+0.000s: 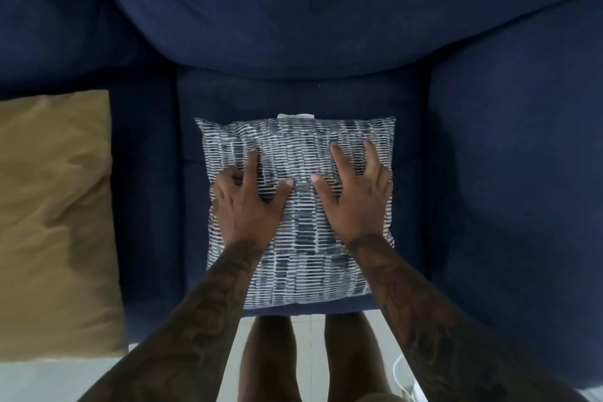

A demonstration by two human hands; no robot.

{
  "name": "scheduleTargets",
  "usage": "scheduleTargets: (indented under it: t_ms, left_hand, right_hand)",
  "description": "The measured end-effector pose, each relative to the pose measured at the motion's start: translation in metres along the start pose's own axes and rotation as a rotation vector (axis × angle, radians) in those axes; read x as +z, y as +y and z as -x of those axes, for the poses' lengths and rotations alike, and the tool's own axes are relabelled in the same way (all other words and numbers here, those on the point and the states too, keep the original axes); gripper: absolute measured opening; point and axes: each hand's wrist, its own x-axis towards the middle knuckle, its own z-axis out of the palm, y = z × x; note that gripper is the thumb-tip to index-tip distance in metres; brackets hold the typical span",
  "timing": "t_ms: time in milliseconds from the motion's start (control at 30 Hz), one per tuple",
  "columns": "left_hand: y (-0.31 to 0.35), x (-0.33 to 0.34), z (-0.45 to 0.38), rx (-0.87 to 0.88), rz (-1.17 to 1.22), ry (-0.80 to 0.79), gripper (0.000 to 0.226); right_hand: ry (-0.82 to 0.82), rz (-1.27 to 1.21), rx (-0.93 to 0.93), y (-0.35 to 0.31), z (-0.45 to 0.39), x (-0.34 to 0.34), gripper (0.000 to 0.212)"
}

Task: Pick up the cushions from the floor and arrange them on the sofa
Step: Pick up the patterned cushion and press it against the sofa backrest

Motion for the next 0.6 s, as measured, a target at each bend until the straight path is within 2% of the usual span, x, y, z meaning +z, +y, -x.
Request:
scheduleTargets:
  t_ms: [200,400,600]
  left_hand:
    - [-0.002,0.000,-0.009,-0.004,-0.043,-0.044,0.092]
    - [-0.005,-0.018,-0.005,-0.017,0.008,0.068,0.089]
    - [-0.001,-0.026,-0.024,-0.148,0.034,-0.190,0.106]
  right_hand:
    - [-0.021,-0.001,-0.006,0.008,-0.010,0.004,0.069]
    - [-0.045,-0.080,0.173,0.007,-0.002,-0.014,0.078]
    - [-0.198,-0.107,0.253,0.009,-0.016,-0.019,0.086]
